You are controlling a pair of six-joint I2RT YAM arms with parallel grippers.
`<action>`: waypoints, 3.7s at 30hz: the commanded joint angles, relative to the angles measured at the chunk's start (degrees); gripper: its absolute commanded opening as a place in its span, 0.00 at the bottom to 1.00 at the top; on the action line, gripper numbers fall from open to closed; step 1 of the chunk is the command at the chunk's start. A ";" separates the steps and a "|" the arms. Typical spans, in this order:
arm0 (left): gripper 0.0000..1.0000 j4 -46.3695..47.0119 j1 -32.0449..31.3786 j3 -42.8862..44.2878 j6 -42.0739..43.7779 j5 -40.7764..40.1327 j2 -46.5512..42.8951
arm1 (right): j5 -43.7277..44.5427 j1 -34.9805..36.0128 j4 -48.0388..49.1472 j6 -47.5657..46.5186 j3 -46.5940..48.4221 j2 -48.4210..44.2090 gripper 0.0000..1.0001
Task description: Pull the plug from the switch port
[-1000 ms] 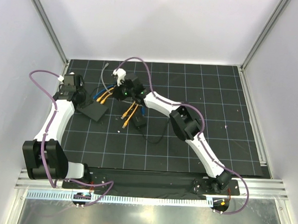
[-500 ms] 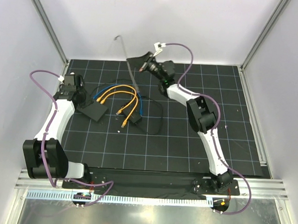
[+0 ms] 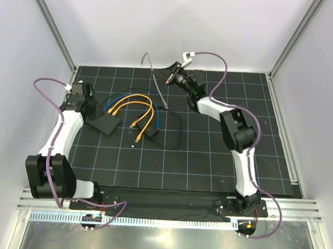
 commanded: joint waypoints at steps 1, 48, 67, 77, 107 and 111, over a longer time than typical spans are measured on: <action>0.22 1.65 0.58 0.23 0.40 0.59 -0.19 | 8.69 0.41 -15.63 -16.77 -4.53 -17.35 0.01; 0.25 -2.56 2.51 7.60 -5.22 6.22 0.86 | 72.81 -6.52 -85.22 -26.82 7.76 -5.26 0.14; 0.27 -0.28 3.13 3.31 -0.39 0.50 -0.45 | 48.64 0.32 -73.61 -27.11 12.56 -14.41 0.72; 0.27 1.04 3.83 1.72 -0.21 0.94 -0.19 | 25.10 5.08 -67.22 -16.75 21.56 -8.60 1.00; 0.26 2.01 6.38 0.76 -1.45 4.99 6.04 | 10.49 18.96 -59.46 -4.41 36.23 17.68 0.64; 0.25 2.44 6.38 0.84 -2.15 5.69 8.24 | 11.81 19.49 -60.52 -4.41 38.78 19.87 0.61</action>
